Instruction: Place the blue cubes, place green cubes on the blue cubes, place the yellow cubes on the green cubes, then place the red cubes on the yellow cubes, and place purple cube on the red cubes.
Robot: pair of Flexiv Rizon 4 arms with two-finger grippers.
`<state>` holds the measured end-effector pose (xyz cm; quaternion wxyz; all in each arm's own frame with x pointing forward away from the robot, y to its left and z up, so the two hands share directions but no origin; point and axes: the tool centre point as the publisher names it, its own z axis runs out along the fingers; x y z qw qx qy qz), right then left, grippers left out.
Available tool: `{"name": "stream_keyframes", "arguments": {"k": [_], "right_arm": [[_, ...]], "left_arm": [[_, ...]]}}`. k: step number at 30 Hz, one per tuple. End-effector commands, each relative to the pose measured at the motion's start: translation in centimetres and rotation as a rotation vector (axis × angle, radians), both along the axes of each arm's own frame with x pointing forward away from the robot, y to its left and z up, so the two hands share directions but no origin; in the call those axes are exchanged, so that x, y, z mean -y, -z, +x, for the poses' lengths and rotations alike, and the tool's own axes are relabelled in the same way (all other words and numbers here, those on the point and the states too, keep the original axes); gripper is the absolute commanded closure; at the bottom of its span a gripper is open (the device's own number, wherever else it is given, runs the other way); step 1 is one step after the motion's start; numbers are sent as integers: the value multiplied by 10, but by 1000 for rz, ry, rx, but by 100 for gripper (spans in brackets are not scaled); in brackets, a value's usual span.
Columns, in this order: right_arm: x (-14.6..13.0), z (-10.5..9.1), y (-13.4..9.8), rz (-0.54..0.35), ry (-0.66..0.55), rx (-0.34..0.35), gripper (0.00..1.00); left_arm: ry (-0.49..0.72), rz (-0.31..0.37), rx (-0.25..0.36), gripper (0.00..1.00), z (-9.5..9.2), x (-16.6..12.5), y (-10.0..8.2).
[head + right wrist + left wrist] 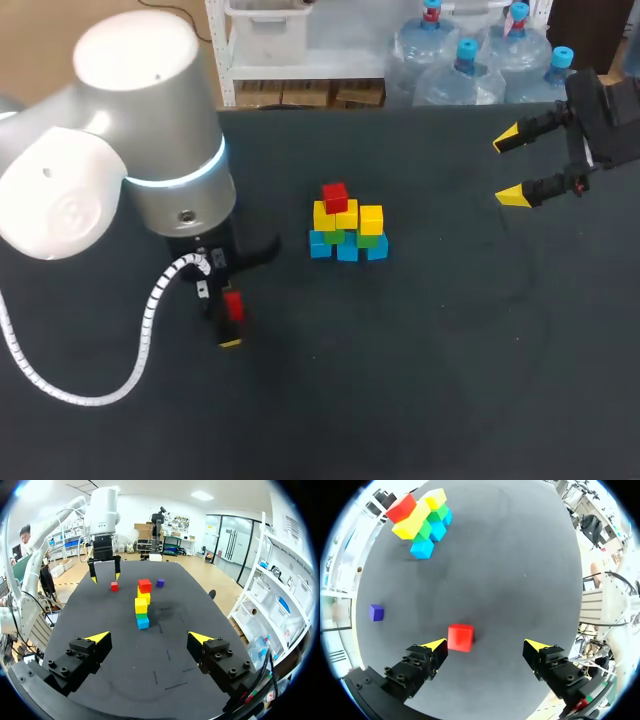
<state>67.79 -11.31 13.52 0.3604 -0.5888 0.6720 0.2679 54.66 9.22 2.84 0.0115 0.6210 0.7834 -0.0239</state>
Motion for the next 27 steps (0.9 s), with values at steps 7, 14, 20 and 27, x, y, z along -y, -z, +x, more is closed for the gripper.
{"name": "stream_keyframes", "arguments": {"k": [7, 14, 20, 27], "right_arm": [[0, 1, 1, 1, -1, 1, 0], [0, 1, 1, 1, -1, 1, 0], [0, 1, 1, 1, -1, 1, 0], [0, 1, 1, 1, -1, 1, 0]], "left_arm": [[18, -5, -20, 0, 20, -1, 10], [29, 2, -33, 0, 27, -1, 16], [19, -1, -42, 0, 27, -5, 20], [9, -1, -50, 0, 26, -6, 22]]}}
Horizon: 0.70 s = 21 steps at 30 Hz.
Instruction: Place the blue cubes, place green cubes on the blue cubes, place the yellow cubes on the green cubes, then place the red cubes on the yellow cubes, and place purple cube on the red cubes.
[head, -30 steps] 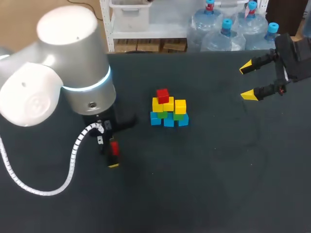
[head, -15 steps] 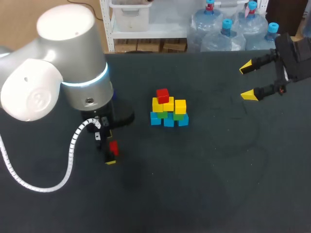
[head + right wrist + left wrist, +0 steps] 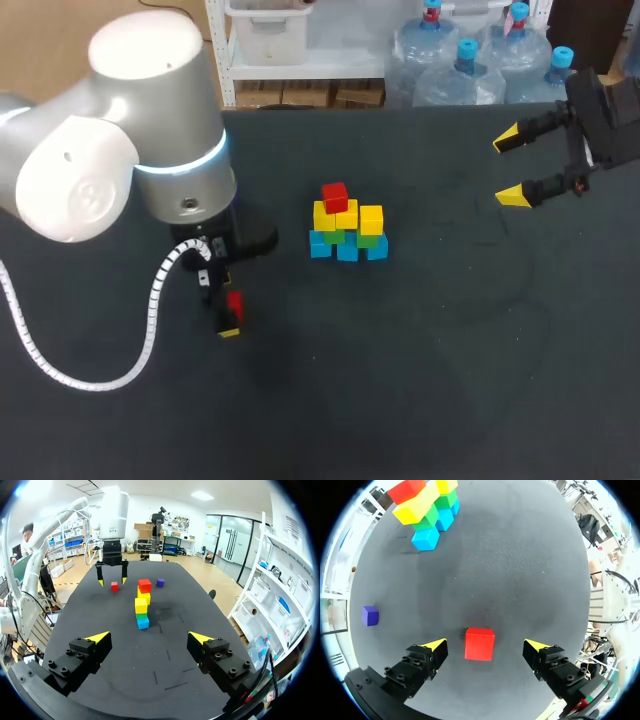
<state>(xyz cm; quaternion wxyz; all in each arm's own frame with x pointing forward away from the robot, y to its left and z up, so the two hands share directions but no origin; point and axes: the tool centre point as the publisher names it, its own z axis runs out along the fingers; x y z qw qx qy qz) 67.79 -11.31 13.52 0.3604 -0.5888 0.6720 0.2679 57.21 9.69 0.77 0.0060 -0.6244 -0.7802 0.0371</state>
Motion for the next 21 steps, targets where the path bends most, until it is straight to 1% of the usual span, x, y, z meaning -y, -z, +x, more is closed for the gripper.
{"name": "stream_keyframes", "arguments": {"k": [1, 9, 13, 14, 15, 16, 17, 18, 19, 21], "right_arm": [[0, 1, 1, 1, -1, 1, 0], [0, 1, 1, 1, -1, 1, 0], [0, 1, 1, 1, -1, 1, 0], [0, 1, 1, 1, -1, 1, 0], [0, 1, 1, 1, -1, 1, 0], [0, 1, 1, 1, -1, 1, 0], [0, 1, 1, 1, -1, 1, 0], [0, 1, 1, 1, -1, 1, 0], [0, 1, 1, 1, -1, 1, 0], [0, 1, 1, 1, -1, 1, 0]], "left_arm": [[-3, -3, -6, 0, 1, -1, 1], [-7, -10, -18, 0, 0, 3, 7], [-8, -9, -21, 0, 1, 4, 8], [-6, -7, -21, 13, 1, 5, 8], [-6, -5, -22, 29, 0, 5, 8], [-6, -5, -22, 53, 0, 5, 8], [-7, -5, -22, 60, 0, 5, 8], [-7, -4, -21, 78, -1, 5, 8], [-6, -3, -21, 98, -1, 6, 8], [-4, 1, -22, 100, -2, 7, 8]]}}
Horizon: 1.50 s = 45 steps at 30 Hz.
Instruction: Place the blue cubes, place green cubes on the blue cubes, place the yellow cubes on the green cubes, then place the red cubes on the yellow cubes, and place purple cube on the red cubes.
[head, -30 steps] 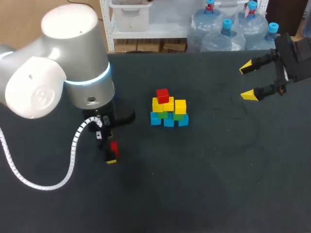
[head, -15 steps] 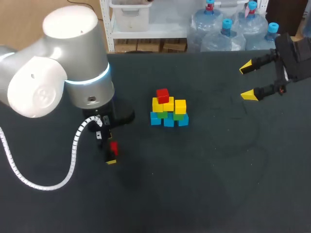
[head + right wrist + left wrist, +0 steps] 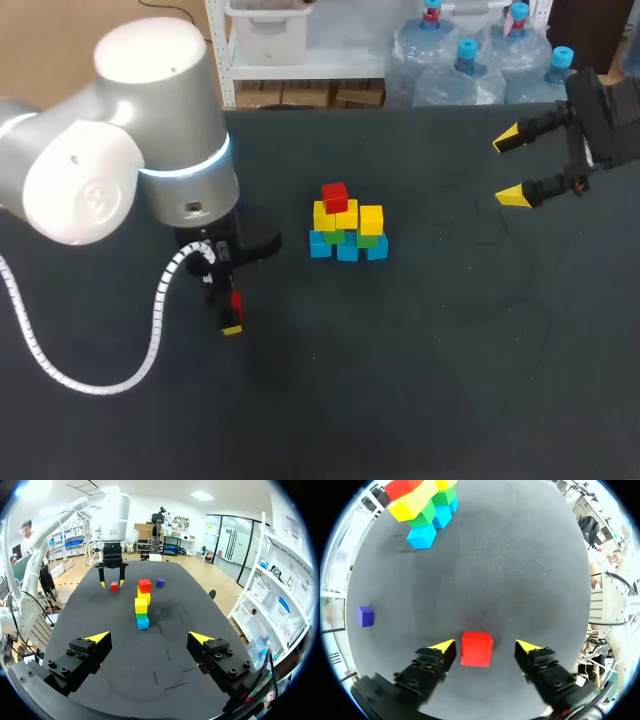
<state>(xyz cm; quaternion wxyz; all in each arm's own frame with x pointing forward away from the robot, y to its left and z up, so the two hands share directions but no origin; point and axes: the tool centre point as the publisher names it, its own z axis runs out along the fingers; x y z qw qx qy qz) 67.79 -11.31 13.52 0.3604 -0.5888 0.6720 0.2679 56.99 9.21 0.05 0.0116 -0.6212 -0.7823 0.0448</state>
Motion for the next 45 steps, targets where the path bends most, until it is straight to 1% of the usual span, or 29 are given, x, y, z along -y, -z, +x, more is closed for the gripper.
{"name": "stream_keyframes", "arguments": {"k": [1, 9, 12, 14, 18, 22, 27, 33, 38, 41, 42, 45], "right_arm": [[0, 1, 1, 1, -1, 1, 0], [0, 1, 1, 1, -1, 1, 0], [0, 1, 1, 1, -1, 1, 0], [0, 1, 1, 1, -1, 1, 0], [0, 1, 1, 1, -1, 1, 0], [0, 1, 1, 1, -1, 1, 0], [0, 1, 1, 1, -1, 1, 0], [0, 1, 1, 1, -1, 1, 0], [0, 1, 1, 1, -1, 1, 0], [0, 1, 1, 1, -1, 1, 0], [0, 1, 1, 1, -1, 1, 0], [0, 1, 1, 1, -1, 1, 0]], "left_arm": [[5, 7, -5, 100, 0, 3, 2], [-8, 12, -21, 100, -5, 9, 4], [-21, 17, -20, 100, -9, 18, -4], [-25, 16, -13, 100, -12, 30, -14], [-17, 0, -4, 100, -16, 54, -25], [15, -22, -26, 100, -20, 80, -30], [64, -2, -40, 100, -28, 110, -30], [31, 27, -11, 100, -40, 119, -33], [11, 69, 45, 100, -45, 126, -39], [0, 57, 68, 100, -46, 129, -40], [-1, 56, 66, 100, -46, 130, -40], [9, 24, 55, 100, -49, 134, -37]]}}
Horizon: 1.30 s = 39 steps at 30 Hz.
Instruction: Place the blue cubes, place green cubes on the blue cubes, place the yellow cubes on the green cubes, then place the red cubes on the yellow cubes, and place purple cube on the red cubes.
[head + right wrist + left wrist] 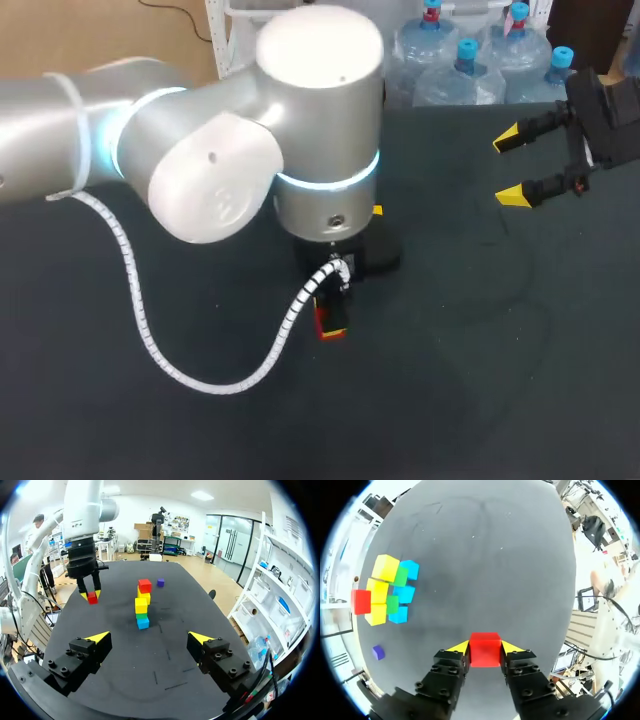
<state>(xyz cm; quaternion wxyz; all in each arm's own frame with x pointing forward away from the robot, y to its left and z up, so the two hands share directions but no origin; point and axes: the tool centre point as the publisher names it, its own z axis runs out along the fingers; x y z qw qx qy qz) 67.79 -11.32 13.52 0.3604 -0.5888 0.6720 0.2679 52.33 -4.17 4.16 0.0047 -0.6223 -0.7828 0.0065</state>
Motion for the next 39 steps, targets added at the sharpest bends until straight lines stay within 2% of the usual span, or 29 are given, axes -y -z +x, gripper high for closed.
{"name": "stream_keyframes", "arguments": {"k": [1, 12, 19, 20, 22, 25, 26, 27, 28, 31, 36, 39], "right_arm": [[0, 0, 1, 1, -1, 1, 0], [0, 0, 1, 1, -1, 1, 0], [0, 0, 1, 1, -1, 1, 0], [0, 0, 1, 1, -1, 1, 0], [0, 0, 1, 1, -1, 1, 0], [0, 0, 1, 1, -1, 1, 0], [0, 0, 1, 1, -1, 1, 0], [0, 0, 1, 1, -1, 1, 0], [0, 0, 1, 1, -1, 1, 0], [0, 0, 1, 1, -1, 1, 0], [0, 0, 1, 1, -1, 1, 0], [0, 0, 1, 1, -1, 1, 0]], "left_arm": [[14, -43, -12, 100, -3, 3, 5], [116, -108, -39, 100, -1, 29, 11], [153, -111, -46, 100, 0, 38, 12], [152, -111, -46, 95, 0, 37, 12], [150, -111, -48, 76, 0, 37, 13], [152, -114, -54, 61, -1, 39, 15], [154, -118, -58, 52, -1, 40, 15], [155, -118, -58, 24, -1, 40, 16], [156, -122, -61, 0, -1, 40, 17], [171, -146, -95, 0, -1, 42, 20], [164, -154, -92, 0, 0, 40, 21], [167, -151, -62, 0, 1, 37, 16]]}}
